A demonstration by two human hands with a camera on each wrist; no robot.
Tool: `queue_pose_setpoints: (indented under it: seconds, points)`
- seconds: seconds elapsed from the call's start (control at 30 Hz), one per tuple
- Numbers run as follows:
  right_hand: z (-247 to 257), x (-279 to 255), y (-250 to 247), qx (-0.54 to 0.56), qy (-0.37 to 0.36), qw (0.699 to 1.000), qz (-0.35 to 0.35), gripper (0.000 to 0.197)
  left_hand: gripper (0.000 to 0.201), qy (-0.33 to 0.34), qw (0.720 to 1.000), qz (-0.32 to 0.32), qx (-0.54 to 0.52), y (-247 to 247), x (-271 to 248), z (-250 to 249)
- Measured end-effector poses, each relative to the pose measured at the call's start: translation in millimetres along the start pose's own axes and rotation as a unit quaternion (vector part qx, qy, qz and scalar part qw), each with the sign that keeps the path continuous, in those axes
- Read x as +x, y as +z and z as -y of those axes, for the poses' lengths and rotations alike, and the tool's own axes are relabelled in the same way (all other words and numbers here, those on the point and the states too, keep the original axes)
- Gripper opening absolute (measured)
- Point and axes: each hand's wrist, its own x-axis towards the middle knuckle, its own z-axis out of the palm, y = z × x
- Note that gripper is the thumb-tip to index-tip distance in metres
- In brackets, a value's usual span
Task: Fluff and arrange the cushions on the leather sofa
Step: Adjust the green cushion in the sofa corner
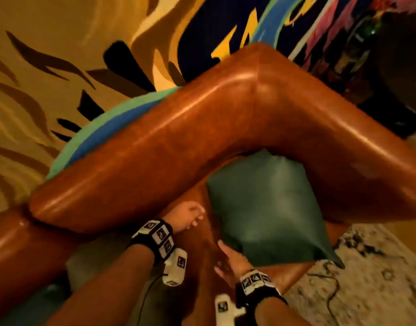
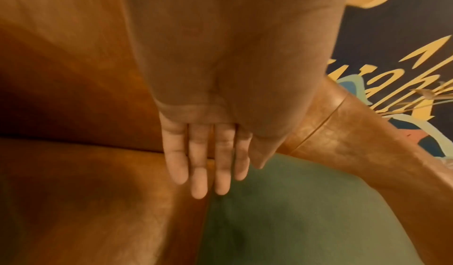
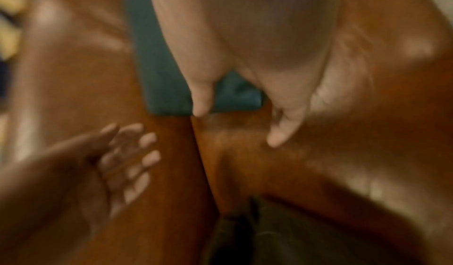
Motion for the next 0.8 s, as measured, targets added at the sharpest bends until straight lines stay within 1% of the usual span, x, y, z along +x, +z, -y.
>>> queue_pose_setpoints:
  seconds: [0.03,0.07,0.1,0.13,0.17,0.2,0.23,0.27,0.3,0.33,0.37,0.4,0.43,0.47,0.5,0.53,0.57,0.6,0.63,0.67,0.7,0.73,0.77,0.8]
  points:
    - [-2,14,4,0.023,-0.017,0.999,-0.021,0.03,0.014,0.001,1.0,0.001,0.009,3,11,3]
    - [-5,28,1,0.052,-0.013,0.998,-0.03,0.039,0.014,0.0,1.0,-0.006,0.016,5,20,4]
    - [-8,44,0,0.072,-0.007,0.997,-0.033,0.056,0.014,-0.002,1.0,-0.005,0.023,6,27,6]
    - [-10,55,-4,0.058,-0.018,0.998,-0.035,0.077,0.014,-0.004,1.0,0.001,0.028,8,31,6]
    - [-11,58,-6,0.074,-0.007,0.997,-0.036,0.09,0.01,-0.001,1.0,-0.003,0.03,8,34,5]
    - [-4,48,-7,0.059,-0.018,0.995,-0.077,0.09,0.009,0.005,0.999,-0.011,0.039,7,36,2]
    - [2,38,-8,0.02,-0.043,0.992,-0.114,0.082,0.018,0.016,0.998,-0.028,0.058,5,38,-3]
    - [7,24,-9,0.011,-0.062,0.991,-0.117,0.073,0.031,0.028,0.994,-0.052,0.087,2,41,-7]
    - [14,10,-10,0.036,-0.081,0.99,-0.107,0.066,0.043,0.037,0.99,-0.082,0.107,-1,40,-14]
    - [22,-2,-15,0.052,-0.088,0.992,-0.069,0.062,0.051,0.045,0.986,-0.117,0.113,-5,39,-20]
    - [33,-21,-23,0.073,-0.093,0.993,-0.006,0.059,0.055,0.049,0.984,-0.149,0.087,-8,33,-30]
    - [44,-33,-35,0.073,-0.096,0.992,0.039,0.059,0.054,0.058,0.981,-0.179,0.042,-10,29,-37]
    - [59,-46,-48,0.07,-0.091,0.992,0.059,0.064,0.052,0.073,0.977,-0.199,0.007,-11,26,-45]
    - [73,-52,-63,0.06,-0.087,0.993,0.051,0.078,0.051,0.091,0.974,-0.206,-0.003,-12,21,-56]
    - [85,-58,-74,0.053,-0.071,0.995,0.037,0.092,0.05,0.102,0.976,-0.191,0.007,-12,17,-64]
    - [97,-66,-85,0.048,-0.066,0.996,0.027,0.098,0.05,0.108,0.981,-0.159,0.02,-10,14,-74]
    - [106,-67,-93,0.061,-0.074,0.995,-0.003,0.09,0.052,0.106,0.987,-0.119,0.037,-6,12,-81]
    - [112,-64,-101,0.089,-0.093,0.991,-0.036,0.077,0.059,0.102,0.99,-0.083,0.049,-1,14,-85]
    - [118,-65,-110,0.119,-0.111,0.984,-0.068,0.066,0.069,0.087,0.993,-0.06,0.057,8,16,-89]
    - [124,-67,-116,0.136,-0.138,0.977,-0.094,0.058,0.075,0.065,0.995,-0.05,0.055,15,18,-90]
    - [132,-68,-124,0.135,-0.174,0.969,-0.115,0.054,0.074,0.04,0.997,-0.047,0.049,25,22,-94]
    - [138,-67,-133,0.128,-0.211,0.959,-0.137,0.058,0.07,0.015,0.998,-0.042,0.04,33,25,-96]
    - [145,-66,-142,0.119,-0.235,0.952,-0.153,0.066,0.067,-0.017,0.999,-0.031,0.027,42,25,-99]
    - [156,-67,-154,0.113,-0.245,0.948,-0.168,0.069,0.068,-0.048,0.999,-0.015,0.011,54,26,-106]
